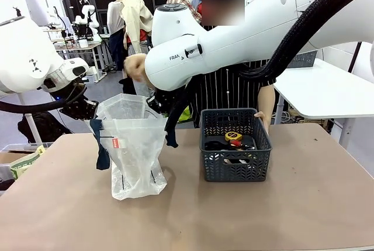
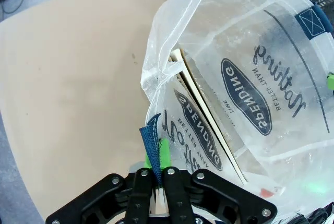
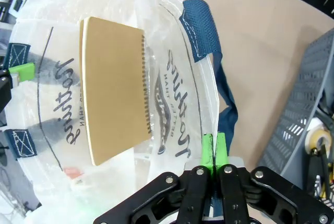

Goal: Transfer purchased items from the store into the shopping bag.
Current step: Move the Reusable shopping bag to the right side of the table.

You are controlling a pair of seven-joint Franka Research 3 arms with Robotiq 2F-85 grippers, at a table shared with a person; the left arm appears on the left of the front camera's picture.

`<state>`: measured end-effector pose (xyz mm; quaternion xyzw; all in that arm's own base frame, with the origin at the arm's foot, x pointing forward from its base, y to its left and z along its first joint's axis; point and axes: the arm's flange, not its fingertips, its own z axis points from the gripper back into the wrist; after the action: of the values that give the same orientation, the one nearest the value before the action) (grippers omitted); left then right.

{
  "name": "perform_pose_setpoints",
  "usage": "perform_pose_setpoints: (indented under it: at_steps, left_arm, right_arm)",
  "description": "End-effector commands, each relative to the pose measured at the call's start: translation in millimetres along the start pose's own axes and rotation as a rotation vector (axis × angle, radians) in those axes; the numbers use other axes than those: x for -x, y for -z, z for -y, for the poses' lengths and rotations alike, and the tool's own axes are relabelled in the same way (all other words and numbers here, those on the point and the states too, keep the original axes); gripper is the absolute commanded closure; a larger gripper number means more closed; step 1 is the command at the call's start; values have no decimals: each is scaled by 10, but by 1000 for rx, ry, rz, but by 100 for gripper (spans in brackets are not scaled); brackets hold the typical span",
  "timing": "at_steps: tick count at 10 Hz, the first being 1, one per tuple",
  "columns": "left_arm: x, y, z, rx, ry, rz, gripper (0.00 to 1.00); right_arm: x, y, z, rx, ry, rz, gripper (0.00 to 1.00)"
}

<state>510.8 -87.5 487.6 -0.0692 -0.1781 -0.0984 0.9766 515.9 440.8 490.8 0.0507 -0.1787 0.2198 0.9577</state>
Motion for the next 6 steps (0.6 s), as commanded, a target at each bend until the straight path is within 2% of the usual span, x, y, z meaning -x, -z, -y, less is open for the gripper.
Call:
perform_pose_setpoints:
  at_steps: [1, 6]
  left_arm:
    - [24, -36, -16, -17, -13, 2, 100]
    - [24, -36, -16, -17, -13, 2, 100]
  right_arm:
    - [-2, -6, 5, 7, 19, 4, 100]
    - [-2, -6, 5, 7, 19, 4, 100]
